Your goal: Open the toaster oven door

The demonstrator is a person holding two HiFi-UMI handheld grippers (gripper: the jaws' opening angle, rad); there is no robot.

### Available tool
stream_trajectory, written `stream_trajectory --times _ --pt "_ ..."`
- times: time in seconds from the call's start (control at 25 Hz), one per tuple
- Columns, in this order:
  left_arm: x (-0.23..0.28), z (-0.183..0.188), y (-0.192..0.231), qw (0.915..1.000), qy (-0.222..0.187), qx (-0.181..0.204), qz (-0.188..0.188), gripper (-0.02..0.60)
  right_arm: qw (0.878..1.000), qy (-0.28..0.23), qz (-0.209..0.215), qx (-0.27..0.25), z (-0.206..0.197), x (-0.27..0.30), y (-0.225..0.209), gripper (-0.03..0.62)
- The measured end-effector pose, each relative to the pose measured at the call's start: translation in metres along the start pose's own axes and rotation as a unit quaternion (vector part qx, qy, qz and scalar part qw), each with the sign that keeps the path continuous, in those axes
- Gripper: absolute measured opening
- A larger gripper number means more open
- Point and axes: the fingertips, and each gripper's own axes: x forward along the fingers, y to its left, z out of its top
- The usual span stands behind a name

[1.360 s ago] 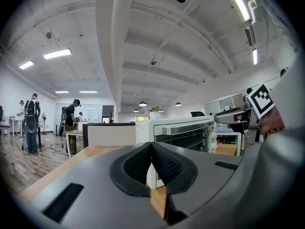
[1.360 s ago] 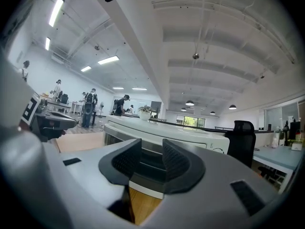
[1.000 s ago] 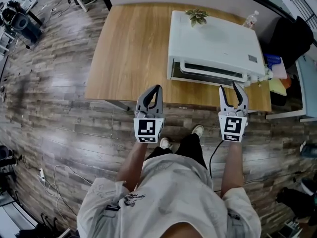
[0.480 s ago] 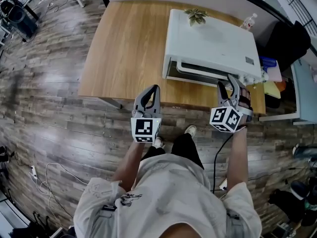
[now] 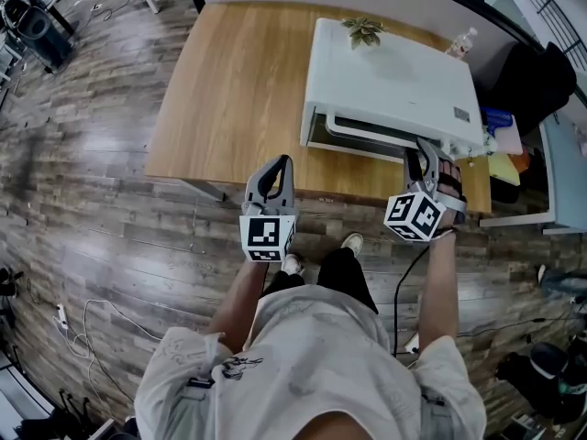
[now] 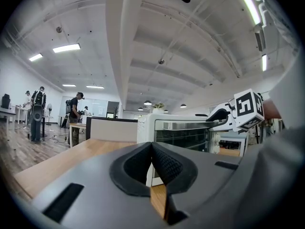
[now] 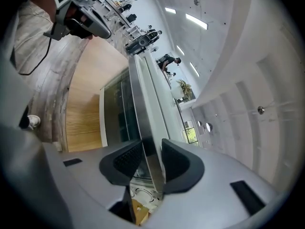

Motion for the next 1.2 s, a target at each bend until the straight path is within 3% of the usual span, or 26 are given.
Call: stream_trajectory --times 1.2 --pt "-0.004 -0.003 -0.012 0.9997 0.007 0.013 -0.019 0.014 0.999 -0.007 0.042 0.004 -0.002 -0.033 0.025 0.133"
